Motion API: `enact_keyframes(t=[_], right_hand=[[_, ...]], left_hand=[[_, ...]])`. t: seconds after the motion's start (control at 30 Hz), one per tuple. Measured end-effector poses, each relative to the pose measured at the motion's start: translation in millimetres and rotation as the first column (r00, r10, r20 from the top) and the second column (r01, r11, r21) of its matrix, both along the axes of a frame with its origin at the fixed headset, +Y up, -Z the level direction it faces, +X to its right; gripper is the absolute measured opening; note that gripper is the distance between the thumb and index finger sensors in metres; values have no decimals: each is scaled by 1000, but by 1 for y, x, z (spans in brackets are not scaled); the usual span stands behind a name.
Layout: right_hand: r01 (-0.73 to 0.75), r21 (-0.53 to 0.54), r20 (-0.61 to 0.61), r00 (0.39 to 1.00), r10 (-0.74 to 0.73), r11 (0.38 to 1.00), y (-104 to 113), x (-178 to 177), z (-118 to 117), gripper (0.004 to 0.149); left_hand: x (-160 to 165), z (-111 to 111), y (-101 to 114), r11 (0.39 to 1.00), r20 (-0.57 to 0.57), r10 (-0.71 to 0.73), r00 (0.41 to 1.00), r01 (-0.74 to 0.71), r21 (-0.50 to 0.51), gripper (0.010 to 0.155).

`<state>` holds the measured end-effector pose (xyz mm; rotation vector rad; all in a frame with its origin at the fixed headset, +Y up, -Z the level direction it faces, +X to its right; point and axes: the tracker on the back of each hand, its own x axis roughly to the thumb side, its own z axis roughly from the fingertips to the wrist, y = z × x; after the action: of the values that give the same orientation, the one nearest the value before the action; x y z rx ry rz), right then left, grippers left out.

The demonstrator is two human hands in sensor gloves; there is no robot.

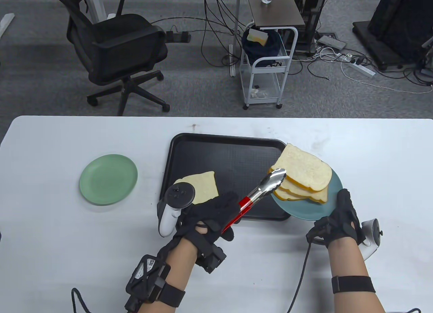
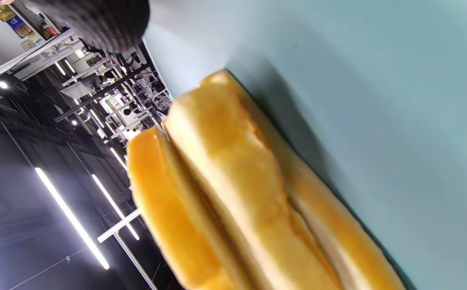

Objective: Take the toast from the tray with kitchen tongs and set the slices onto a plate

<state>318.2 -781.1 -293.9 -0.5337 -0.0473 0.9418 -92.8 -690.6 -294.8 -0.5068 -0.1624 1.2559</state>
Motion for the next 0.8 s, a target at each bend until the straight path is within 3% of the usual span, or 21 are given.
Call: enact_keyframes(t=[0.23, 0.4, 0.57, 0.67, 0.8], right_hand=[[20, 7, 13, 1000, -20, 1000, 0, 1, 1, 50], [21, 14, 8, 1000, -21, 1000, 1, 0, 1, 50], [20, 19, 2, 1000, -20, 1000, 1, 0, 0, 50], [16, 18, 0, 1000, -16, 1000, 1, 0, 0, 50], [13, 17, -3, 1000, -13, 1000, 0, 0, -1, 50]], left_hand=[[-45, 0, 26, 997, -111, -39, 993, 45, 55, 78], [-97, -2, 33, 966, -308, -212, 927, 247, 78, 84], [-142, -2, 6, 927, -440, -352, 826, 372, -42, 83], [-159, -2, -14, 874, -474, -467, 747, 471, -120, 82], [-171, -3, -37, 826, -470, -550, 690, 531, -188, 81]])
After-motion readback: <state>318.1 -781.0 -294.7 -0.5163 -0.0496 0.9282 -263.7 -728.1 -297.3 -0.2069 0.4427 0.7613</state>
